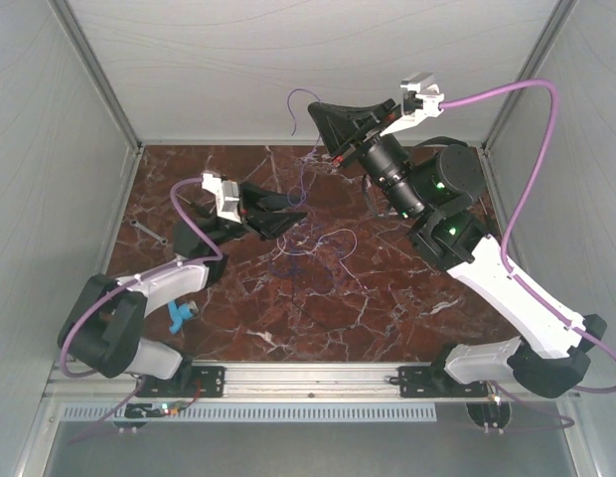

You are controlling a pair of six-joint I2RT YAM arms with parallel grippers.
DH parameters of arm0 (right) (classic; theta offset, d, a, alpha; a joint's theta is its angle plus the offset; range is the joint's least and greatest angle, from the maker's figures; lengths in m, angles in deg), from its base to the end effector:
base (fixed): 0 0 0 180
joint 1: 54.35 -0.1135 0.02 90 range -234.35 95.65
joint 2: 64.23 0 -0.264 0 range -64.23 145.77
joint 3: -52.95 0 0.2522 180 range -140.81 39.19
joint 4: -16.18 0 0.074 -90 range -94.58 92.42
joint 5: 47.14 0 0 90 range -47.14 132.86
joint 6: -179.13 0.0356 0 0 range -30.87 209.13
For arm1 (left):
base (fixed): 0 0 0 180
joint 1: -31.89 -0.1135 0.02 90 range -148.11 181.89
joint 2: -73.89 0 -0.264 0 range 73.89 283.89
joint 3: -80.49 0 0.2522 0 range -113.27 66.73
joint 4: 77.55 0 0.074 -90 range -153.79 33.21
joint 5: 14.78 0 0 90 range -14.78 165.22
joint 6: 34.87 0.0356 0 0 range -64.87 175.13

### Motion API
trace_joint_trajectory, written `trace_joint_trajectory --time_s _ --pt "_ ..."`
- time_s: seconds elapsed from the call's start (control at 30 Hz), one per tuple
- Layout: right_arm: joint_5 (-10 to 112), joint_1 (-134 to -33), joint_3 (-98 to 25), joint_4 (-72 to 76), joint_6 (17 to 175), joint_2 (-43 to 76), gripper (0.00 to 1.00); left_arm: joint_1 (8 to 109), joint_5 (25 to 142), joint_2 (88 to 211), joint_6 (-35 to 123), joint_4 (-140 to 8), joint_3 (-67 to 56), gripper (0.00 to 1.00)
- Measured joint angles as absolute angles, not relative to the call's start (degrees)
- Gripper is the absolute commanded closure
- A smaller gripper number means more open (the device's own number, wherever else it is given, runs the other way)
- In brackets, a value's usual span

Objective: Zip-tie the wires
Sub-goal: Straighten the cable at the center of the board.

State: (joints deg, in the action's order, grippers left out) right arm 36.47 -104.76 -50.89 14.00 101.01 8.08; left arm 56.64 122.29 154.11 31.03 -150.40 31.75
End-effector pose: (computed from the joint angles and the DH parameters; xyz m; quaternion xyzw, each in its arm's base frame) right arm 0.1624 0.1902 0.5505 -0.1209 0.4918 0.4217 0.7522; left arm 0.2288 -0.1342 0.3069 0.3660 0.3754 -0.4952 0.6927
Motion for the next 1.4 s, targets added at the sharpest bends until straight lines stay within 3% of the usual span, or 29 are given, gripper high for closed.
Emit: trace_joint_trajectory --time_s 0.07,0.37,0.7,0.97,1.4 --pt "36.4 -104.6 -50.9 13.5 101.0 8.0 1.00 57.3 121.0 154.7 31.5 -150.4 31.3 1.00" --pt "33.2 -101.5 -50.5 9.5 100.0 4.5 1.00 59.5 112.1 153.6 32.7 -145.2 32.4 1.00" --pt "20.9 -89.0 -38.8 2.6 101.0 -4.9 1.00 60.1 94.1 134.9 43.4 -97.0 32.7 1.00" --pt "20.1 -82.8 -26.5 -3.3 105.9 -3.5 1.00 60.1 78.0 142.6 54.5 -59.0 19.2 1.00" --pt "26.8 -80.2 -15.0 -2.7 111.2 3.0 1.00 60.1 64.1 160.0 66.1 -42.2 7.5 1.00"
